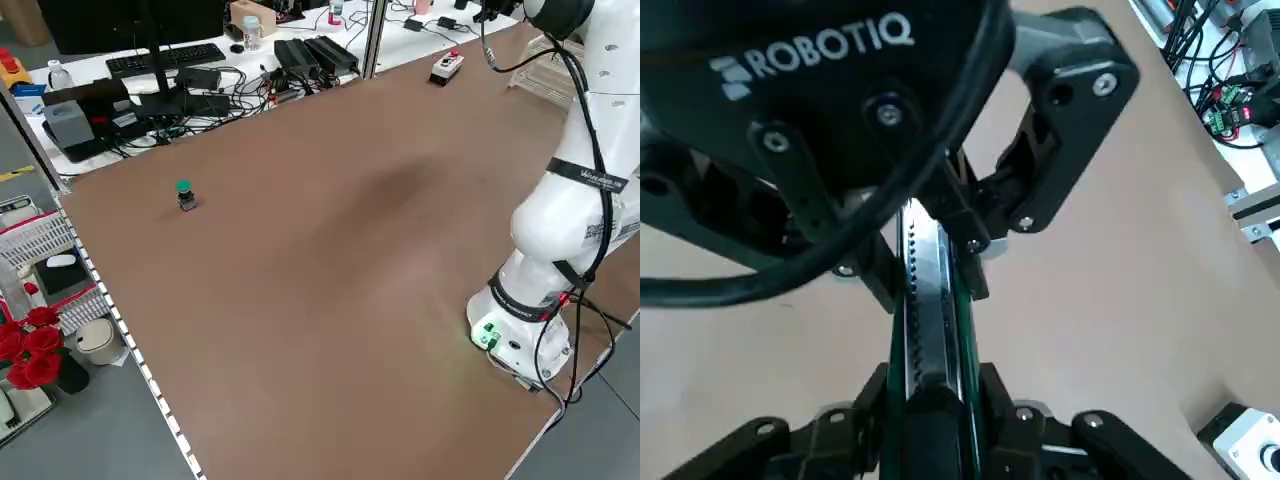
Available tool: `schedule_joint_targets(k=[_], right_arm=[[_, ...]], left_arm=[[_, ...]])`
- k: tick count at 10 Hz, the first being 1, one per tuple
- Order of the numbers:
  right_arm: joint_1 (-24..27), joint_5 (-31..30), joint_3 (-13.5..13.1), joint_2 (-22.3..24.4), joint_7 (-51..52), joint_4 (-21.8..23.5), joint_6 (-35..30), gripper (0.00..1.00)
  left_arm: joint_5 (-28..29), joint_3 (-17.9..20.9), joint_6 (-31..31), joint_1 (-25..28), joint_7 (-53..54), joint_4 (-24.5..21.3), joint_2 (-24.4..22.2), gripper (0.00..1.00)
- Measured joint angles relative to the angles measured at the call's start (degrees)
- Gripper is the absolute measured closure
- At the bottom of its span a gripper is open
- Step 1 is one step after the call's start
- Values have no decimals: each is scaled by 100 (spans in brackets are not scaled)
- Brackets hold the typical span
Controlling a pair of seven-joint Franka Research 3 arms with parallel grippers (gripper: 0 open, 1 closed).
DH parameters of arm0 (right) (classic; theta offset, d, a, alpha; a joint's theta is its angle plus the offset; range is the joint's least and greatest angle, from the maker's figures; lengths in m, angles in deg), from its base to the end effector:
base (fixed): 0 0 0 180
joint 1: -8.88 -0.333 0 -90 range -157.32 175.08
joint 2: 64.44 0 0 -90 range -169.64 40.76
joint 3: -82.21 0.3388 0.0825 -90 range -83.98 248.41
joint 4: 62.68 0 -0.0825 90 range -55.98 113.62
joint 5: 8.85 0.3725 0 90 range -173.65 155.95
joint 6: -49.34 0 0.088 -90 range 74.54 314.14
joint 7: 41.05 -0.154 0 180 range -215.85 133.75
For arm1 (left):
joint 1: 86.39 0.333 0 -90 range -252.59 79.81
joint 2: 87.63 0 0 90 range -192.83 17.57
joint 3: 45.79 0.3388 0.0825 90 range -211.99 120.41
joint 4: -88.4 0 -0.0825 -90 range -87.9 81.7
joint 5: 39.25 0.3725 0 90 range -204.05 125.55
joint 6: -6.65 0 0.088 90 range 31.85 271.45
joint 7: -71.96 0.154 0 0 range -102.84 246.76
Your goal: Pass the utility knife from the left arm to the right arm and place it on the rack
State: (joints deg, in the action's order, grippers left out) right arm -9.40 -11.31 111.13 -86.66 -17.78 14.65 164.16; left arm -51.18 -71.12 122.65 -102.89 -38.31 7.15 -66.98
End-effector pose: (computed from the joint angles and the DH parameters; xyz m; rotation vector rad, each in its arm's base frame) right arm 0.5237 0.4701 0.5368 -2.4220 -1.6234 -0.4094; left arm 0.5352 -0.4448 0.5224 2.1956 1.6809 -0.3775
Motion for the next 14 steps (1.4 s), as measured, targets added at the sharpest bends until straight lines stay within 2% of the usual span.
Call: schedule_joint_targets(k=[5,9,10,11,13,14], right_arm=[[20,33,4,21,-355,-130,-277,61],[195,24,-19,98,-547,-165,-406,61],[203,24,-19,100,-562,-165,-421,61],[217,17,-25,125,-747,-167,-568,61],[396,-25,-110,377,-1794,-110,-1146,61],[503,-43,-358,616,-2208,92,-1269,61]], left_arm=[[-6,-35,8,-17,30,67,0,64],[-17,-21,-45,72,10,187,-20,11],[-17,-6,-57,94,10,203,-54,0],[-15,10,-132,165,10,215,-130,0],[-12,11,-411,673,343,229,-294,0],[-12,14,-601,981,795,242,-381,0]])
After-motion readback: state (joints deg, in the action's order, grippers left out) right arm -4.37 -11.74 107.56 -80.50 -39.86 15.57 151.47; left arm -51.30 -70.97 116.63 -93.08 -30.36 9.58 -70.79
